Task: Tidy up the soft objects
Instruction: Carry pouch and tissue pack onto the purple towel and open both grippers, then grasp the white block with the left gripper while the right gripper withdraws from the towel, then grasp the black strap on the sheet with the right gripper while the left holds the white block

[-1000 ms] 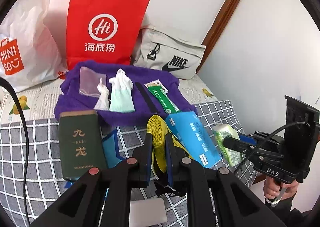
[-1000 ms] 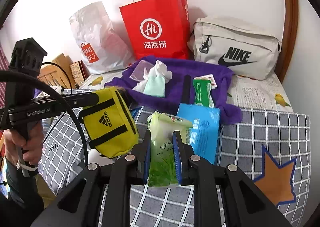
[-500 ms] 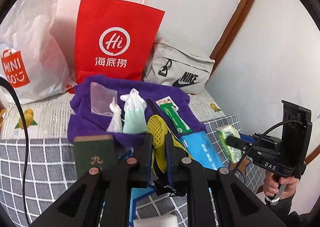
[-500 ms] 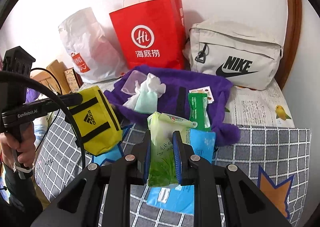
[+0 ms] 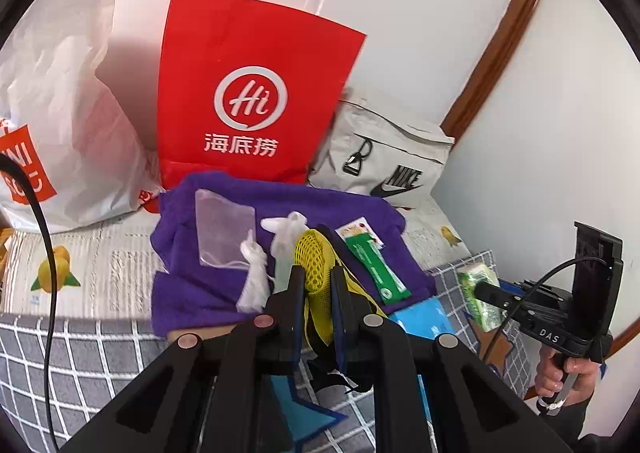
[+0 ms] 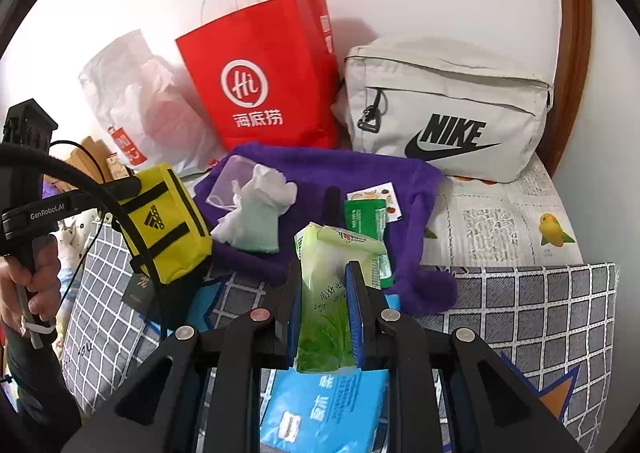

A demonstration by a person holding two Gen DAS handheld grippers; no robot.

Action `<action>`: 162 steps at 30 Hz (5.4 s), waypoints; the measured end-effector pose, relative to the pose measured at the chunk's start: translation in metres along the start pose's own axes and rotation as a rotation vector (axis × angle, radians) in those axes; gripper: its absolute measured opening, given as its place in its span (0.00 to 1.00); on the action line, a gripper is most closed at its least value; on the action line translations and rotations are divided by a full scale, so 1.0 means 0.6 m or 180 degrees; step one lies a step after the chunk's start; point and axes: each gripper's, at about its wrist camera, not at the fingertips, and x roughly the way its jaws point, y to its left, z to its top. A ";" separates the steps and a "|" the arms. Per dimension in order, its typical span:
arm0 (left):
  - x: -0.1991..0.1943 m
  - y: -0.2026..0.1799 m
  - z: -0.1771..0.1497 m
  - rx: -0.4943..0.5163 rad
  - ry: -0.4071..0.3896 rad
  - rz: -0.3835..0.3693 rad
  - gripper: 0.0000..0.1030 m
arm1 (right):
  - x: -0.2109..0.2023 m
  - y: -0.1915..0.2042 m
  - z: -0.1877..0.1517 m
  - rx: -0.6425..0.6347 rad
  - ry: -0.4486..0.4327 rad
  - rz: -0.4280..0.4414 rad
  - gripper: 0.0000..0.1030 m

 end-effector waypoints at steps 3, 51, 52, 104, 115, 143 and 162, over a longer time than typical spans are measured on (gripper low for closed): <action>0.016 0.013 0.013 -0.0043 0.0021 0.0003 0.12 | 0.012 -0.012 0.010 0.0031 0.0022 -0.0026 0.20; 0.204 0.140 0.069 -0.0366 0.0618 0.0232 0.34 | 0.283 -0.065 0.076 -0.0032 0.0831 -0.0116 0.34; 0.200 0.141 0.069 -0.0370 0.0617 0.0263 0.41 | 0.282 -0.066 0.076 -0.0025 0.0834 -0.0094 0.40; 0.019 -0.103 -0.323 0.0301 0.0976 0.0652 0.80 | -0.120 0.028 -0.228 -0.0019 0.0111 -0.0375 0.56; 0.061 -0.101 -0.346 0.0331 0.0995 0.0958 0.77 | -0.125 0.022 -0.253 0.0047 0.0109 -0.0283 0.56; -0.144 0.104 -0.338 -0.0646 0.0384 0.1142 0.77 | 0.064 0.292 -0.303 -0.1264 0.0575 0.0936 0.55; -0.174 0.106 -0.354 -0.0716 0.0266 0.1068 0.78 | 0.086 0.304 -0.304 -0.1168 0.0659 0.0531 0.24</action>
